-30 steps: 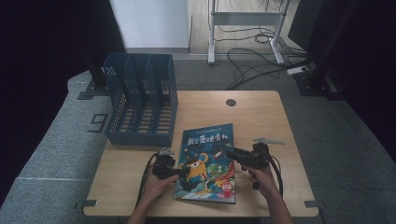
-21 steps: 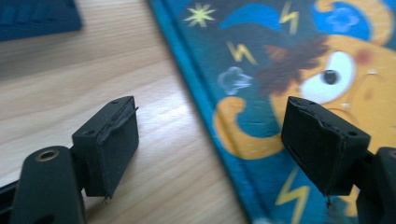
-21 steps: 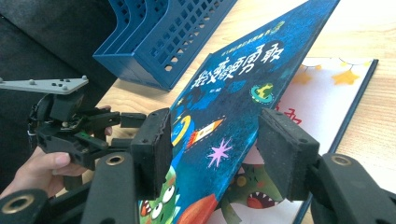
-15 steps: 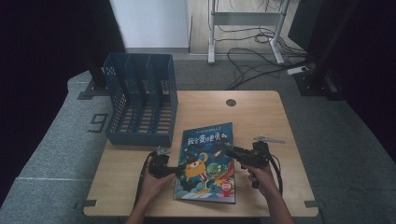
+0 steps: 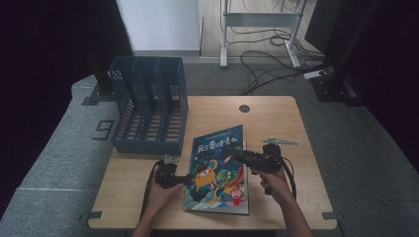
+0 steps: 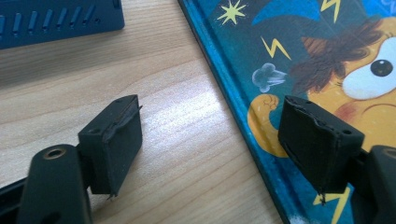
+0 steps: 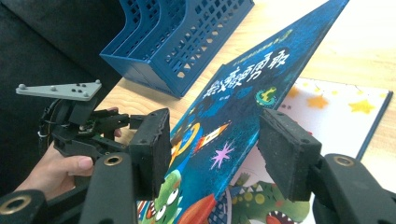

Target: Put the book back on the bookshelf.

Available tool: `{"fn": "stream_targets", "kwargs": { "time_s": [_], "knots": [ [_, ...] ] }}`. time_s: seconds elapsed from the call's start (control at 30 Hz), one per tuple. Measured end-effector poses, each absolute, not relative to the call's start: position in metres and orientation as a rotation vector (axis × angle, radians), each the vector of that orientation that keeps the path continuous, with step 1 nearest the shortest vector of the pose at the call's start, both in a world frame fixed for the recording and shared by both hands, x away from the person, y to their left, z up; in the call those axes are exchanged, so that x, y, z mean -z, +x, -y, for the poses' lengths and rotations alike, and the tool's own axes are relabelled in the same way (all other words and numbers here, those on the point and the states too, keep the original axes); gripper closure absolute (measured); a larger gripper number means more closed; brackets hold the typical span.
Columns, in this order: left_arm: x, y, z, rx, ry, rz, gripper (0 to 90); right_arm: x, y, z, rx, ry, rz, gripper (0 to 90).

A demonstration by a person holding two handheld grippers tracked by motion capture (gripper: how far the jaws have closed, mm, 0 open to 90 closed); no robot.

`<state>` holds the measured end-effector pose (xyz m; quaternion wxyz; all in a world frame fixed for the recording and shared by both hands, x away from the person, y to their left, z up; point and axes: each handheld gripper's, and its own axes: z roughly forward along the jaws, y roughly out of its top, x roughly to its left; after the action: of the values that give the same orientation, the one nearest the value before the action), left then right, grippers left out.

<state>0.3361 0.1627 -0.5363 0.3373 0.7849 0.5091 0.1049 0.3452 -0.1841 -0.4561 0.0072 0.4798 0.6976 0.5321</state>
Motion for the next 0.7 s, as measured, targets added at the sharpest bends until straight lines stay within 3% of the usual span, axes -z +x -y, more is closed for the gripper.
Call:
{"fn": "stream_targets", "kwargs": {
  "time_s": [0.7],
  "knots": [
    [0.537,0.336,-0.167,-0.273,2.026,-1.329,24.0,0.417,0.352,0.151,-1.611,1.388,-2.253,46.4]
  ]
}}
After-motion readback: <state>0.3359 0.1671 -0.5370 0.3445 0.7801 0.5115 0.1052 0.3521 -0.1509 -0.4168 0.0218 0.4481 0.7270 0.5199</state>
